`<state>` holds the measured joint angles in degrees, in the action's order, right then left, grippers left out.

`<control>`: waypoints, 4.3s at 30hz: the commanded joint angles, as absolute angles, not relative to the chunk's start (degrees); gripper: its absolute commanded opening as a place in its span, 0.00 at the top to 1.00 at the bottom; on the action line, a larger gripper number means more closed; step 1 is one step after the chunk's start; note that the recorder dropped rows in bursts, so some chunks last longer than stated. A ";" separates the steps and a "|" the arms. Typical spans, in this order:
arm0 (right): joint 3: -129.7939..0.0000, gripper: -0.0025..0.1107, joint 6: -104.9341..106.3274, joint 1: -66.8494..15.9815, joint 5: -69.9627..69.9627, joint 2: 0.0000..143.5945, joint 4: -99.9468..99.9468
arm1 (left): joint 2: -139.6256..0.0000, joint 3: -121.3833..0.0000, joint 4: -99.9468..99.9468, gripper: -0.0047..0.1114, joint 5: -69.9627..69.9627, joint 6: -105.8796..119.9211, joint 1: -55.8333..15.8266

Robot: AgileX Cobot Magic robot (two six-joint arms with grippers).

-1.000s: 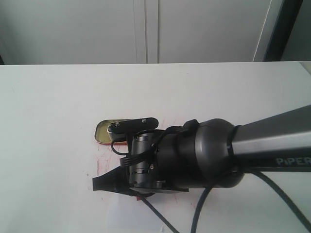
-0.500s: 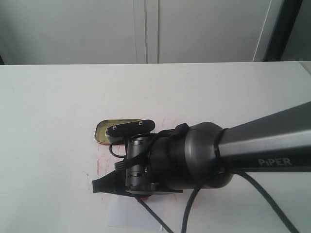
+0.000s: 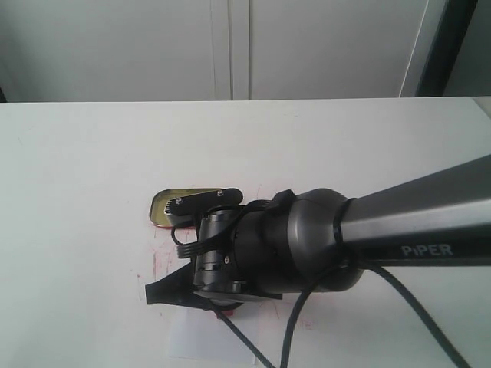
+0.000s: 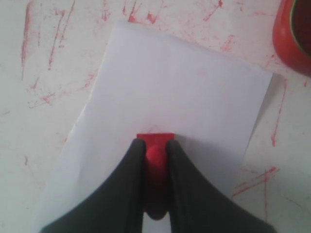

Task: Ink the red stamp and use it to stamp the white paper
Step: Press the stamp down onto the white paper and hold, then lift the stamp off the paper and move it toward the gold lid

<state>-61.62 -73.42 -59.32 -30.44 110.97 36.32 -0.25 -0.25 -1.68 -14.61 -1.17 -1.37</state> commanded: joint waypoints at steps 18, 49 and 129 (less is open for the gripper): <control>-59.91 0.98 -72.09 -59.38 -29.10 111.72 31.33 | 0.00 0.00 -1.66 0.96 -14.59 -1.31 -1.26; -60.75 0.98 -75.28 -55.30 -28.56 106.53 41.19 | 0.00 0.00 -1.66 0.96 -14.59 -1.31 -1.26; -70.24 0.98 -24.20 -44.00 -39.45 100.29 21.83 | 0.00 0.00 -1.66 0.96 -14.59 -1.31 -1.26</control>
<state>-68.50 -35.55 -44.25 -36.00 100.90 33.30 -0.25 -0.25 -1.68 -14.61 -1.17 -1.37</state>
